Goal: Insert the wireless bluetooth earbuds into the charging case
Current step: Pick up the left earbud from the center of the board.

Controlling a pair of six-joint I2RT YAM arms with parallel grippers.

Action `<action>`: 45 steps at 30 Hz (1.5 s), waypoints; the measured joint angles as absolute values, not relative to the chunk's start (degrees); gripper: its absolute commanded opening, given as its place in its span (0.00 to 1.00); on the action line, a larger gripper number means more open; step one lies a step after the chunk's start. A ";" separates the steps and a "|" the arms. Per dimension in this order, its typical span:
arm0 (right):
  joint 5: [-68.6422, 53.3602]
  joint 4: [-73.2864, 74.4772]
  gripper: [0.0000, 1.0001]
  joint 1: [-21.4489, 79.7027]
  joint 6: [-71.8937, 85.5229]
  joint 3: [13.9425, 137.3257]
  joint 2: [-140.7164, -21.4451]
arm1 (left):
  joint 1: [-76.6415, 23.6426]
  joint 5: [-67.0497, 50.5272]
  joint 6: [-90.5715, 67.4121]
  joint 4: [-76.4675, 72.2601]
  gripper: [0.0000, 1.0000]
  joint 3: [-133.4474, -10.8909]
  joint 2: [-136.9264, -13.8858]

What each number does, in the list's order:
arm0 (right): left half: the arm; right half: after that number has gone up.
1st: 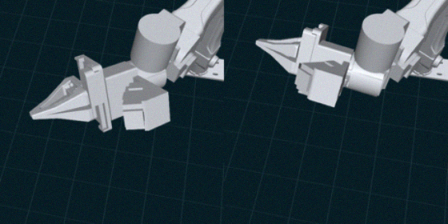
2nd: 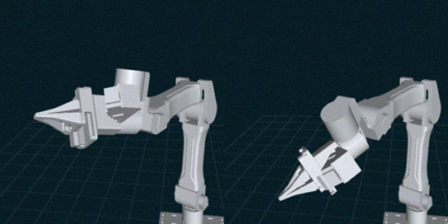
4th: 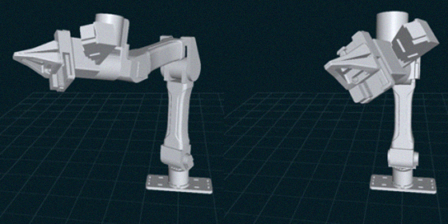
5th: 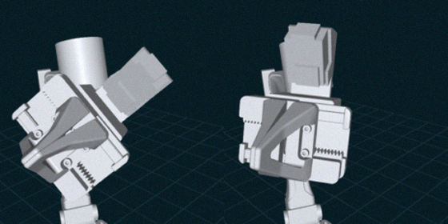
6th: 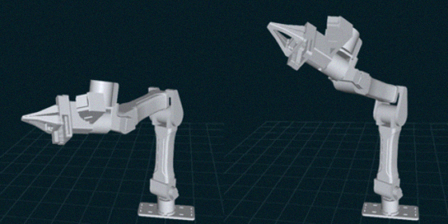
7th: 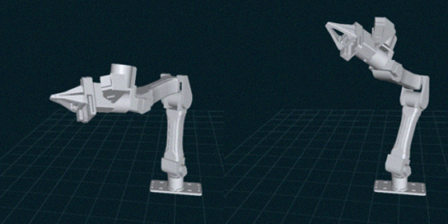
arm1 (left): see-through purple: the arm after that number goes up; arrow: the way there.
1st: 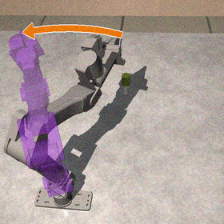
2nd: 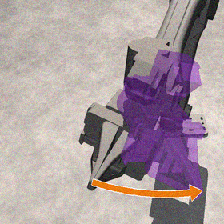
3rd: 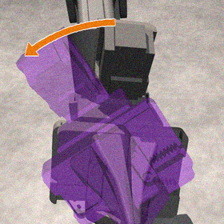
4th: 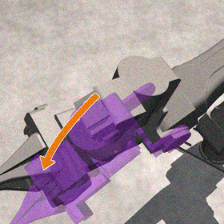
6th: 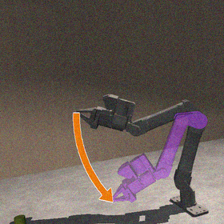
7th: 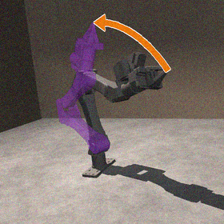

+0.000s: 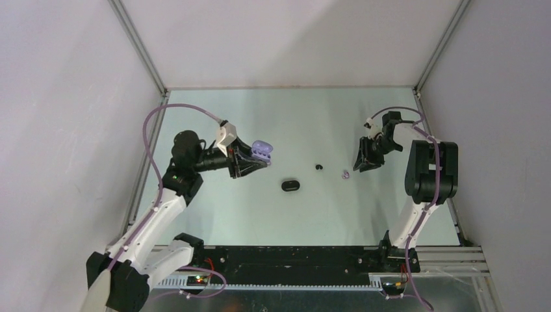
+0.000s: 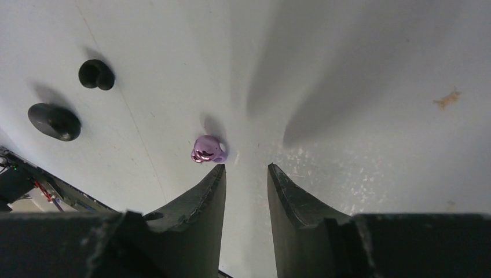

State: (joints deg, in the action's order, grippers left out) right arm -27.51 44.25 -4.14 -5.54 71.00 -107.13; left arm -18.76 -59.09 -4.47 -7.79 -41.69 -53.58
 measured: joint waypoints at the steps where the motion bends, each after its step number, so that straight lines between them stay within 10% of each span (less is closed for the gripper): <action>1: -27.35 44.21 0.36 -4.29 -5.50 70.85 -107.39 | -18.76 -59.00 -5.17 -8.62 0.00 -41.69 -54.19; 45: -28.71 44.14 0.25 1.43 -1.21 70.85 -111.02 | -18.76 -58.63 -5.93 -12.45 0.00 -40.97 -55.35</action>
